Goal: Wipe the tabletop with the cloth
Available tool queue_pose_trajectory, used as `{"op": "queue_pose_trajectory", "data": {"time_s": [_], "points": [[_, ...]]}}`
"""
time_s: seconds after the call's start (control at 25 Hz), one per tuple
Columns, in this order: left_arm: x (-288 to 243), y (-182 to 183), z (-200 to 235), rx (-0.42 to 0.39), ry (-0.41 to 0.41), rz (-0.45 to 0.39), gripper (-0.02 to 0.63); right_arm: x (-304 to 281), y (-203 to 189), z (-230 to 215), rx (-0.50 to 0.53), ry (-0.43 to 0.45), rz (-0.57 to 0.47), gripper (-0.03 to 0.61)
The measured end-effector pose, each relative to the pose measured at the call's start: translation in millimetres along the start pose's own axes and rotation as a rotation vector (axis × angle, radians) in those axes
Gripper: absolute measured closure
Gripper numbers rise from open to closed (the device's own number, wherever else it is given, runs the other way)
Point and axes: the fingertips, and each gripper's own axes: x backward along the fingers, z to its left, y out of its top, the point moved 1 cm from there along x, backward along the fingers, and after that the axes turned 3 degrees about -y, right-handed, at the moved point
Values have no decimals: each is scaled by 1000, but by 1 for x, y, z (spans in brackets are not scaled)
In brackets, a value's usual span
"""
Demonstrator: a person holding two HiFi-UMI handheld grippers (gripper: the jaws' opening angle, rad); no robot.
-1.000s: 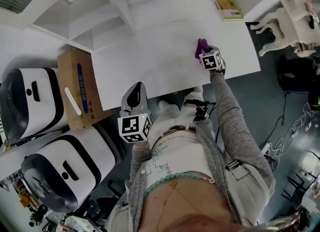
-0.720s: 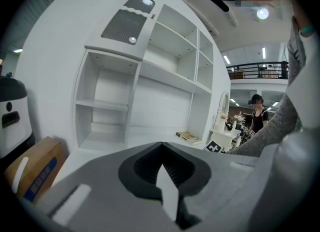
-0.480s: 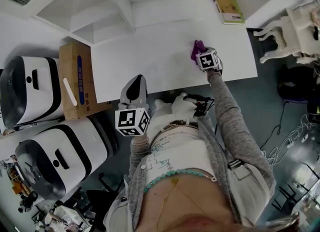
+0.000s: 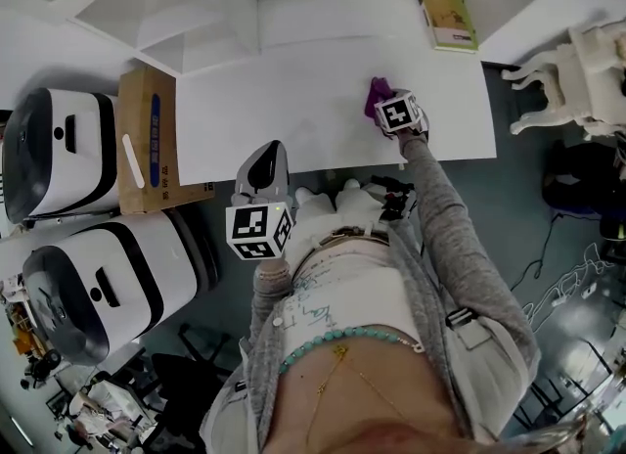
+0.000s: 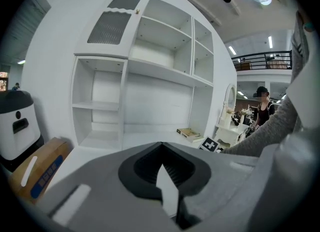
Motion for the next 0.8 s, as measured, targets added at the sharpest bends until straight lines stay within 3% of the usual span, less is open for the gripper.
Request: {"op": "queue_pose_trajectory", "data": {"time_s": [0.52, 0.8], "points": [[13, -1, 8, 15, 73, -27, 614, 1, 0, 5, 49, 12, -8, 491], [20, 1, 36, 18, 39, -23, 614, 0, 6, 13, 30, -19, -10, 491]]}}
